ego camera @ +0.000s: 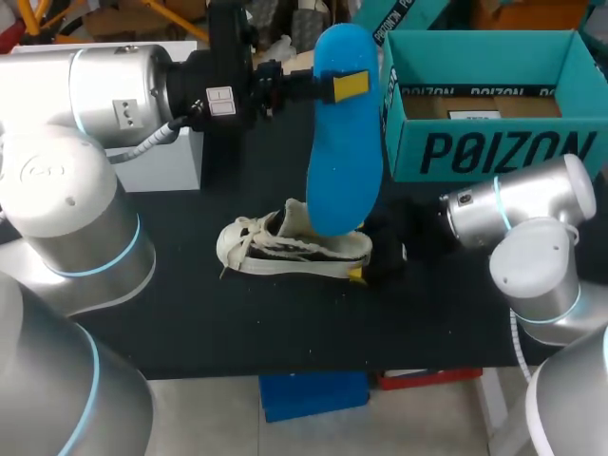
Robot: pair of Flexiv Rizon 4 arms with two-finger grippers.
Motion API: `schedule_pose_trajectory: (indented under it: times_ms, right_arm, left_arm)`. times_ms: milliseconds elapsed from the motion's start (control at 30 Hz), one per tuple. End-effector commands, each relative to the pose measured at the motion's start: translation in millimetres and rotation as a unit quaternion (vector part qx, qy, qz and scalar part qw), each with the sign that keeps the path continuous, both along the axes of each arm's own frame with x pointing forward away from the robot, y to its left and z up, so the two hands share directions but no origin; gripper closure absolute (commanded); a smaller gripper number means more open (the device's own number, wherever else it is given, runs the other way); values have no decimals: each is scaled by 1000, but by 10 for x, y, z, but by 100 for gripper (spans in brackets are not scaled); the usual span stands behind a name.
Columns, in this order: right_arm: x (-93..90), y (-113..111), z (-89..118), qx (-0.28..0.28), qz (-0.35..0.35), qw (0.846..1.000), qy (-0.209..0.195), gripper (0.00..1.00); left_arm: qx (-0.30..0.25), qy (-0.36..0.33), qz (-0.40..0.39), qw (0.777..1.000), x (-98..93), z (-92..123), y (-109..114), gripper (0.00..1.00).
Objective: Take the shoe out of the shoebox, open the shoe tongue, remove and reinsert the insole, then place the shoe into the shoebox
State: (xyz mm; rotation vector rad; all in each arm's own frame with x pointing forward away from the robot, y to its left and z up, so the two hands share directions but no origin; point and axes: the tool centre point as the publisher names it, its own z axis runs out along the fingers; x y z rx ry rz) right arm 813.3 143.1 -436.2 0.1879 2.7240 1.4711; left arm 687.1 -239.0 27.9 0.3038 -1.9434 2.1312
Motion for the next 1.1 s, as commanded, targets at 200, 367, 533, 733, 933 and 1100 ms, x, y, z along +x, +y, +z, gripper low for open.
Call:
schedule_pose_trajectory:
  times_ms: [200, 367, 533, 733, 933, 1100]
  right_arm:
    - [1, -83, 111, -35, -4, 999, -2, 0]
    - [34, -128, 253, -114, 14, 993, 2, 0]
    - [116, -80, 348, -191, 27, 981, 2, 0]
    - [196, 17, 364, -275, 45, 960, 16, 0]
    - [294, 147, 436, -352, 67, 933, 14, 0]
    - [374, 223, 497, -396, 81, 915, 16, 0]
  left_arm:
    - [3, 1, 0, 1000, -4, 3, -12, 100]
    - [3, 1, 0, 1000, -4, 3, -12, 100]
    - [3, 1, 0, 1000, -4, 3, -12, 100]
    - [3, 1, 0, 1000, -4, 3, -12, 100]
    - [3, 1, 0, 1000, -4, 3, -12, 100]
    - [3, 1, 0, 1000, -4, 3, -12, 100]
